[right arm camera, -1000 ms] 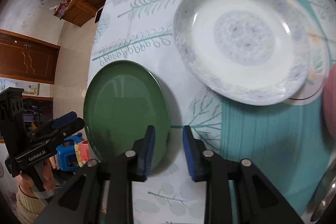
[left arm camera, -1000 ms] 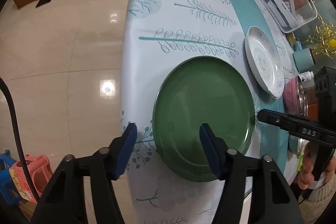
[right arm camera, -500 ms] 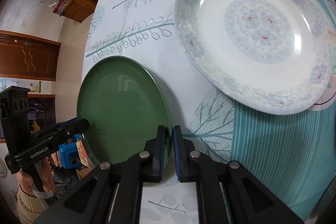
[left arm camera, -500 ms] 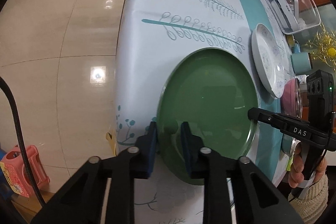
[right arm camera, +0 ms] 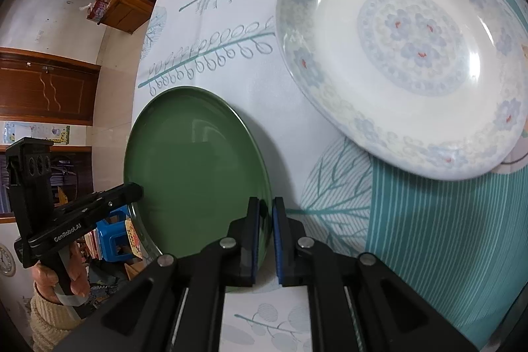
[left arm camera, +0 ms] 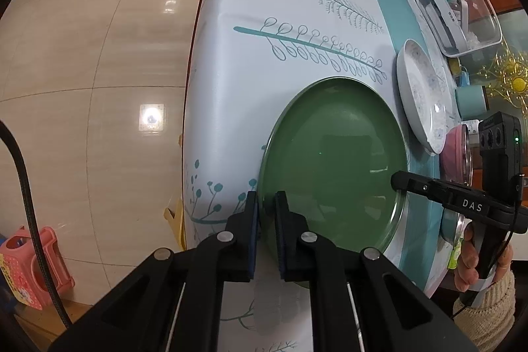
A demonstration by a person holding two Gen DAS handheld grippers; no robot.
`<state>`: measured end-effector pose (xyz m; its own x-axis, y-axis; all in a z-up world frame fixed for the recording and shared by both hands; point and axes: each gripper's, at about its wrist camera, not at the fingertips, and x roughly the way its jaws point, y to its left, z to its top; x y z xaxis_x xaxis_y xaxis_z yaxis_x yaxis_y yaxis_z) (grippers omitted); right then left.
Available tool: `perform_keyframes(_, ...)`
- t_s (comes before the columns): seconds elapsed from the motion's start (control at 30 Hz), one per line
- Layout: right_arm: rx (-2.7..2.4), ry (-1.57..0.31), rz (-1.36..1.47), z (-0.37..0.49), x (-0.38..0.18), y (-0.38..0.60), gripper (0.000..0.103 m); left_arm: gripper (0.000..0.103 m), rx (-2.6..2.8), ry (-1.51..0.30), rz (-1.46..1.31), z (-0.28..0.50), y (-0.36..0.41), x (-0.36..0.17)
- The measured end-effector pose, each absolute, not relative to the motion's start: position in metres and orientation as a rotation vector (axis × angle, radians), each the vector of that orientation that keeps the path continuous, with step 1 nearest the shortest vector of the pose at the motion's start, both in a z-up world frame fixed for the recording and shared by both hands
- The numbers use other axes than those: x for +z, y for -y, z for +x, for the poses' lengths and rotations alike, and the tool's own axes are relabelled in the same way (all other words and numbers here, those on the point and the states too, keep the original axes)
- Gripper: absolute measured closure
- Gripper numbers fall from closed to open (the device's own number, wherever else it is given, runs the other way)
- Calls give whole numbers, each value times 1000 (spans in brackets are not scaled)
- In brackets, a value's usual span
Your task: Organize plates and bowls
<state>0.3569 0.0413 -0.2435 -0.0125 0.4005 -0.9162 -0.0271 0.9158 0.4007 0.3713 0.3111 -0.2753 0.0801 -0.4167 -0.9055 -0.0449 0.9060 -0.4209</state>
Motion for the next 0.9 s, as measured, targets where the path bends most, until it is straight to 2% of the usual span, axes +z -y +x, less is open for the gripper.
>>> perform_keyframes(0.47,402,-1525,300,308,-195,-17,96,96,-347,-1460,-372,320,-282,-214)
perform_keyframes(0.7,425,-1519,310,236,-169,20,97,96,-368,-1489,-309,255,-235,-184)
perform_keyframes(0.9,421,-1547,307,162,-170,55,97,96,-378,-1536,-309,184,-191,-186)
